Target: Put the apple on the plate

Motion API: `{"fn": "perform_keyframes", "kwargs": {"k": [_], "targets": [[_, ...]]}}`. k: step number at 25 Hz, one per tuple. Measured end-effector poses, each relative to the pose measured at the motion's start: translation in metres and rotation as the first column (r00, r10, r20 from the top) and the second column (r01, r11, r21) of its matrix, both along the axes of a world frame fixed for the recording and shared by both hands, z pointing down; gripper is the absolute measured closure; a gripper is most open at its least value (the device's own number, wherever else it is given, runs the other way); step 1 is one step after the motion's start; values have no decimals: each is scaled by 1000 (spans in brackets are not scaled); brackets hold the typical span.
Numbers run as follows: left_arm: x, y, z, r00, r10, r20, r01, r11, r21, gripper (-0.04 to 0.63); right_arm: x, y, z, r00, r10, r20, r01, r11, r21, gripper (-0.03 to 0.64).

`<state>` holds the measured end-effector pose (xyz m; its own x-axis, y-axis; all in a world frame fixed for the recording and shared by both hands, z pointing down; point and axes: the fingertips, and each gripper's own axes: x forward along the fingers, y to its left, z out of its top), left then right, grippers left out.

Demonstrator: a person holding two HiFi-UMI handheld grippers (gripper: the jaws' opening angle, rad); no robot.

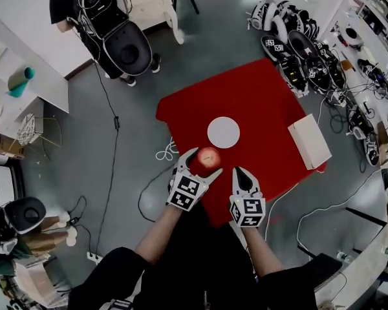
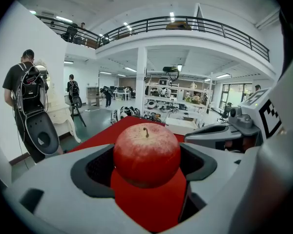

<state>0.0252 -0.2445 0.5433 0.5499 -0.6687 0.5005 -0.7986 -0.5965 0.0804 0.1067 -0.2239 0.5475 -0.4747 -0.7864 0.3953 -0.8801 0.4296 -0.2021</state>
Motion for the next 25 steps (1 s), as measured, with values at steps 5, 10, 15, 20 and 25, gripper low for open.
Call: {"fn": "perform_keyframes", "kwargs": {"k": [5, 10, 15, 20, 25], "targets": [[0, -10, 8, 1000, 3, -3, -3, 1000, -1, 190, -4, -8, 3, 1000, -4, -1, 4, 1000, 3, 605], [4, -22, 25, 1000, 23, 7, -23, 999, 30, 190, -2, -9, 8, 1000, 7, -11, -7, 1000, -2, 604], [14, -43, 45, 999, 36, 14, -37, 999, 40, 190, 12, -13, 16, 999, 39, -23, -39, 999, -9, 605], [21, -66, 66, 998, 55, 7, -55, 998, 37, 190, 22, -26, 16, 995, 98, -26, -98, 995, -11, 606], [26, -88, 88, 995, 95, 13, -95, 995, 28, 190, 26, -35, 19, 991, 129, -39, -130, 992, -10, 606]]}}
